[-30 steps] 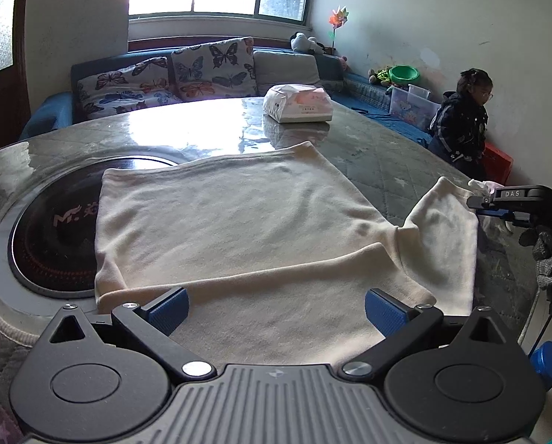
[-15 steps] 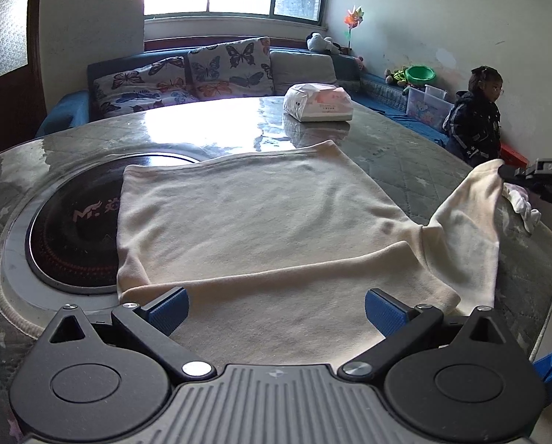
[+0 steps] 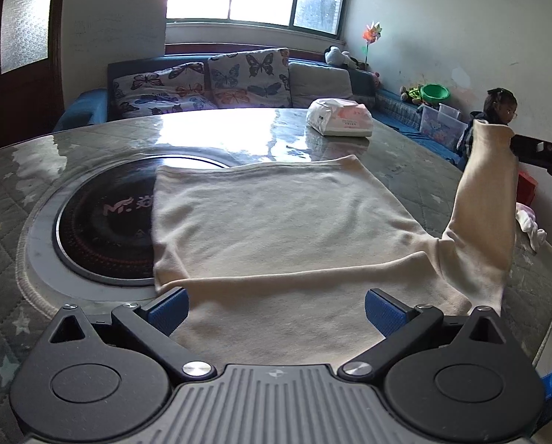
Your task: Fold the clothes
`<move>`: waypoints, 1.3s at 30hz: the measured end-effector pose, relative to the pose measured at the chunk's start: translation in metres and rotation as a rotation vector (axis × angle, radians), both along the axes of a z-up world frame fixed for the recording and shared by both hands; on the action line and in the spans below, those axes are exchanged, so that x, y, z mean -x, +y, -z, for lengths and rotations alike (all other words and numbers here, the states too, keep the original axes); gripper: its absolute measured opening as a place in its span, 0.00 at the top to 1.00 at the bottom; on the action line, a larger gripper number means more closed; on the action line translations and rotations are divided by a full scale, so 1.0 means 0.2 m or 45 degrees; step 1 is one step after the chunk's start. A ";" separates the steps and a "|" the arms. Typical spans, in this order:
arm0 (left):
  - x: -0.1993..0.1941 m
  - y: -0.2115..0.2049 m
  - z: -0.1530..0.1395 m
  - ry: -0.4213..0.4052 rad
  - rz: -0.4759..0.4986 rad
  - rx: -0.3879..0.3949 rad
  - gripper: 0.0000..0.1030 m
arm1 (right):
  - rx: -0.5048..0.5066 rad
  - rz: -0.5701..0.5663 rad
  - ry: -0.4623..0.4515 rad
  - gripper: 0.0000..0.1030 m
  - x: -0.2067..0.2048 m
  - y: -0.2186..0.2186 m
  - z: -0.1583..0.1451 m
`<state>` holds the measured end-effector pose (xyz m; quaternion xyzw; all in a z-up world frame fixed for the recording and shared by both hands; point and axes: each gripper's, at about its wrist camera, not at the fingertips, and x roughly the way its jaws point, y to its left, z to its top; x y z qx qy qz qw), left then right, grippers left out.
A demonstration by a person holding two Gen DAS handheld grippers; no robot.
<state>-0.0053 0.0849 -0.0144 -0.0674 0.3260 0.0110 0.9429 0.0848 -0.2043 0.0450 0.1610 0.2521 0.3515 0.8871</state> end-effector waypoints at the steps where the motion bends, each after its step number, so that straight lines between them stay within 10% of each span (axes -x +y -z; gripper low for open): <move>1: 0.01 0.02 0.00 -0.005 -0.009 0.003 0.00 | -0.005 -0.042 0.000 0.96 0.01 0.04 -0.01; 20: 0.27 0.32 -0.03 -0.079 -0.204 0.063 0.00 | 0.160 -0.622 0.093 0.93 0.17 0.87 0.05; 39: 0.16 0.13 -0.07 -0.132 -0.003 -0.017 0.07 | 0.488 -0.417 -0.029 0.55 0.21 0.48 0.14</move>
